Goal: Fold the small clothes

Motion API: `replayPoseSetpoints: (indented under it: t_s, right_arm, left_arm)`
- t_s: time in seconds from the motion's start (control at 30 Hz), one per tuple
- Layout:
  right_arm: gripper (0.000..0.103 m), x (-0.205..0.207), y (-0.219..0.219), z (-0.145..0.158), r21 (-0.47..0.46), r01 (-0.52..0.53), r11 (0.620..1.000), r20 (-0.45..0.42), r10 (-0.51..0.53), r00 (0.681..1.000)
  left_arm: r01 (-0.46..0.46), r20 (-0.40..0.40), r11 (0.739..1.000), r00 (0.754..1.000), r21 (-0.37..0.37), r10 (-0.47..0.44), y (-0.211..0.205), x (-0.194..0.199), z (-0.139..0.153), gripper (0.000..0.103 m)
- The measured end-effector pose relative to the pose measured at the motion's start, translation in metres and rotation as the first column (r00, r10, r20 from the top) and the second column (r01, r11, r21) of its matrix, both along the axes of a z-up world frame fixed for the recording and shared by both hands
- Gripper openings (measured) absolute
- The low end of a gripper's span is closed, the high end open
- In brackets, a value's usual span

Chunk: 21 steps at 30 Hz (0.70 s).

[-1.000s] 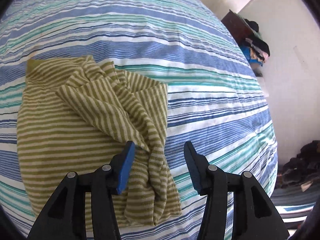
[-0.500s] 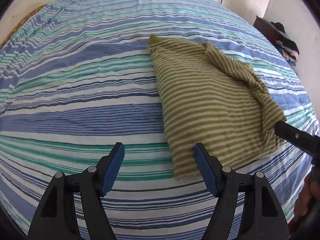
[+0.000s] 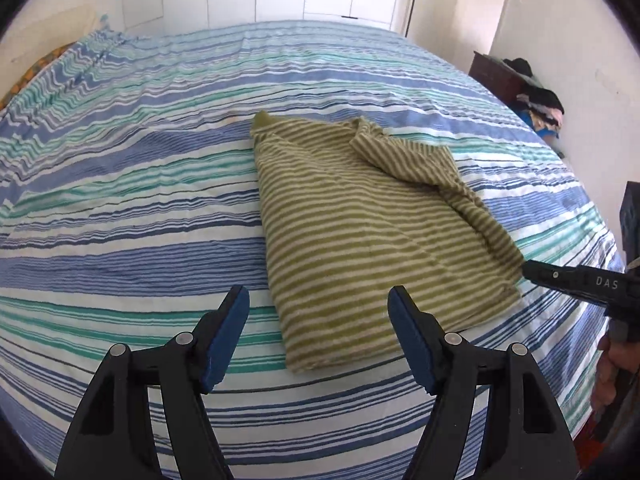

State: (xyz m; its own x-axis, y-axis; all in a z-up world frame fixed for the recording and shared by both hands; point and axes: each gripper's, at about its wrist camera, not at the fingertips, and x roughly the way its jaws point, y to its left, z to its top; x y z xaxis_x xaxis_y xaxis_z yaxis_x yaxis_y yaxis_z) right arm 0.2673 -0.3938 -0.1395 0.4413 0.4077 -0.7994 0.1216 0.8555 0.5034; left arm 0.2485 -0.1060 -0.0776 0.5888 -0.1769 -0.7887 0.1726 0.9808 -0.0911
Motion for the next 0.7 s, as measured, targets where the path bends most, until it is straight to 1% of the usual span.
replayPoseSetpoints:
  t_s: [0.03,0.07,0.1,0.13,0.17,0.2,0.23,0.27,0.3,0.33,0.37,0.4,0.43,0.47,0.5,0.53,0.57,0.6,0.63,0.7]
  right_arm:
    - [0.034,-0.002,-0.001,0.017,-0.058,-0.006,0.998,0.059,0.01,0.998]
    - [0.034,0.0,0.001,0.035,-0.104,-0.029,0.994,0.113,0.041,0.993]
    - [0.034,0.007,0.008,0.052,-0.14,-0.073,0.987,0.153,0.095,0.984]
    - [0.034,0.018,0.018,0.064,-0.133,-0.144,0.981,0.175,0.166,0.97]
    - [0.034,0.032,0.03,0.07,-0.086,-0.22,0.972,0.178,0.232,0.956]
    - [0.034,0.049,0.042,0.069,-0.008,-0.299,0.954,0.153,0.297,0.942]
    - [0.034,0.066,0.057,0.062,0.076,-0.351,0.933,0.124,0.34,0.932]
    - [0.034,0.08,0.069,0.053,0.116,-0.365,0.924,0.107,0.354,0.929]
    - [0.038,0.095,0.084,0.041,0.126,-0.382,0.915,0.084,0.374,0.923]
    - [0.038,0.109,0.101,0.024,0.145,-0.418,0.897,0.045,0.416,0.908]
    - [0.038,0.121,0.113,0.005,0.16,-0.434,0.886,0.005,0.439,0.898]
    - [0.037,0.131,0.118,-0.01,0.151,-0.427,0.892,-0.023,0.435,0.9]
    - [0.034,0.142,0.113,-0.014,0.121,-0.391,0.912,-0.001,0.394,0.919]
    - [0.034,0.148,0.097,-0.011,0.085,-0.312,0.946,0.048,0.309,0.95]
    - [0.034,0.155,0.07,-0.007,0.089,-0.184,0.979,0.089,0.177,0.98]
    - [0.035,0.16,0.041,-0.005,0.126,-0.049,0.991,0.095,0.037,0.995]
    - [0.036,0.16,0.016,-0.003,0.119,0.051,0.992,0.076,-0.06,0.995]
    - [0.038,0.16,-0.004,0.002,0.073,0.097,0.993,0.062,-0.101,0.993]
    - [0.038,0.158,-0.016,0.011,0.024,0.086,0.996,0.08,-0.087,0.993]
    - [0.038,0.143,-0.022,0.033,-0.066,-0.005,0.998,0.139,0.015,0.99]
  left_arm:
    - [0.011,-0.005,1.0,1.0,0.0,-0.011,-0.006,0.006,-0.006,0.073]
    - [0.02,-0.029,1.0,0.999,-0.003,-0.02,-0.012,0.012,-0.016,0.066]
    - [0.029,-0.069,1.0,0.997,-0.001,-0.029,-0.017,0.017,-0.028,0.058]
    - [0.031,-0.101,0.999,0.994,0.016,-0.029,-0.022,0.02,-0.04,0.057]
    - [0.03,-0.109,0.999,0.994,0.038,-0.026,-0.025,0.019,-0.047,0.057]
    - [0.032,-0.099,0.998,0.995,0.053,-0.026,-0.027,0.015,-0.051,0.058]
    - [0.035,-0.087,0.997,0.996,0.064,-0.03,-0.028,0.012,-0.051,0.059]
    - [0.038,-0.085,0.997,0.996,0.068,-0.032,-0.029,0.01,-0.051,0.059]
    - [0.035,-0.087,0.997,0.996,0.066,-0.03,-0.028,0.01,-0.05,0.06]
    - [0.029,-0.092,0.998,0.995,0.06,-0.023,-0.026,0.01,-0.05,0.06]
    - [0.025,-0.097,0.998,0.995,0.055,-0.019,-0.026,0.011,-0.05,0.06]
    - [0.024,-0.101,0.998,0.995,0.056,-0.019,-0.025,0.01,-0.051,0.06]
    - [0.028,-0.101,0.998,0.995,0.061,-0.022,-0.025,0.01,-0.051,0.061]
    - [0.036,-0.1,0.997,0.995,0.068,-0.029,-0.026,0.008,-0.051,0.061]
    - [0.046,-0.097,0.996,0.995,0.074,-0.038,-0.026,0.006,-0.051,0.061]
    - [0.054,-0.096,0.996,0.994,0.077,-0.046,-0.025,0.005,-0.05,0.061]
    - [0.057,-0.098,0.996,0.994,0.074,-0.05,-0.022,0.002,-0.047,0.061]
    - [0.053,-0.103,0.997,0.994,0.059,-0.047,-0.018,0.0,-0.044,0.061]
    - [0.041,-0.108,0.999,0.993,0.026,-0.038,-0.01,-0.003,-0.039,0.061]
    - [-0.001,-0.099,0.999,0.995,-0.048,-0.003,0.005,-0.008,-0.028,0.063]
